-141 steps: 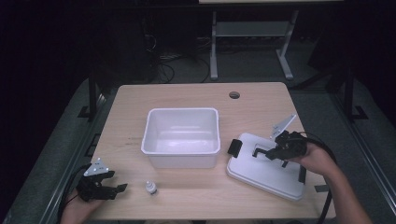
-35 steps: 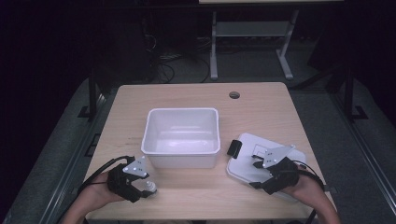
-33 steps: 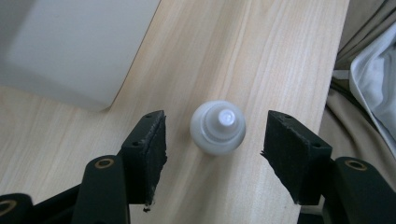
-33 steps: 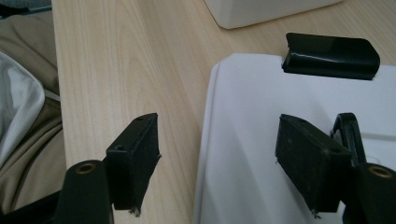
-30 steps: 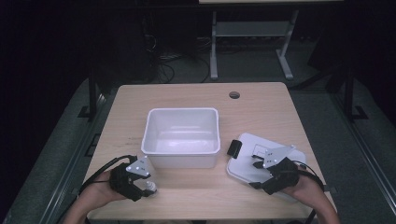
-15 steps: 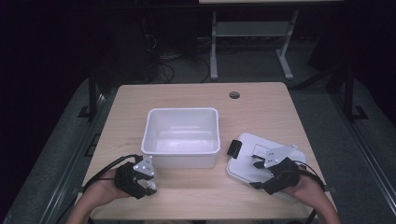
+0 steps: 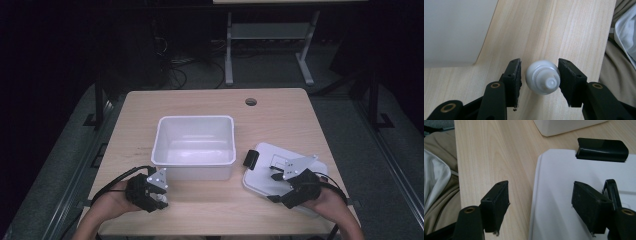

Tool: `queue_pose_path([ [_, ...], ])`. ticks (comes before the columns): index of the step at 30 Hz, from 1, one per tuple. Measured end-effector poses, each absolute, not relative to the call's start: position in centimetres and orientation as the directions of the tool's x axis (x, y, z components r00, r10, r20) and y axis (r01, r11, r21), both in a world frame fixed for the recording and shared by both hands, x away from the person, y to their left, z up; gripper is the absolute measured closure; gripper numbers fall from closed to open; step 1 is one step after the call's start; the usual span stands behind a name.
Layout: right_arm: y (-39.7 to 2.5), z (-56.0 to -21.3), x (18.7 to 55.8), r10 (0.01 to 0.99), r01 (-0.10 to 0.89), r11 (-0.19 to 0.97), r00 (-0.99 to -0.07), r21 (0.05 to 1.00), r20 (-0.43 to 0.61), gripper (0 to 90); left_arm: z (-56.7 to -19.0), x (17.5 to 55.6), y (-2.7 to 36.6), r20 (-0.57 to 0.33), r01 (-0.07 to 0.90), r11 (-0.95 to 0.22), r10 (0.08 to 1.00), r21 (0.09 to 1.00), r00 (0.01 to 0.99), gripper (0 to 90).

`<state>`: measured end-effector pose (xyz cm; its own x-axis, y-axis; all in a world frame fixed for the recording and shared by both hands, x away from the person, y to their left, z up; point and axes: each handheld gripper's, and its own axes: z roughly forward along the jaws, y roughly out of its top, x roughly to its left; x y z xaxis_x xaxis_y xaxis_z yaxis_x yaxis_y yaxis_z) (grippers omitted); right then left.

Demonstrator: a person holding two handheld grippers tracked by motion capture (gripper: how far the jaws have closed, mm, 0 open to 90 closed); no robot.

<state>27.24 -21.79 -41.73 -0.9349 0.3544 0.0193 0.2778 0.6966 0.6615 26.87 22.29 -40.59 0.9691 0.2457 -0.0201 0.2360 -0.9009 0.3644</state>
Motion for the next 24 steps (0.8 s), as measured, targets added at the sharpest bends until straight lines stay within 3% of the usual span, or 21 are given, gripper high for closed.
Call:
queue_pose_path([
  [8,-21.8,-41.8,27.2,0.355,0.283,0.695,-0.934,0.661,0.026,29.4,-40.6,27.0,21.9,-0.029,0.225,-0.910,0.230,0.349,0.973,59.4],
  [24,-21.8,-42.0,27.4,0.352,0.291,0.690,-0.935,0.663,0.043,29.0,-38.8,27.1,22.0,-0.012,0.202,-0.915,0.211,0.348,0.977,60.0],
])
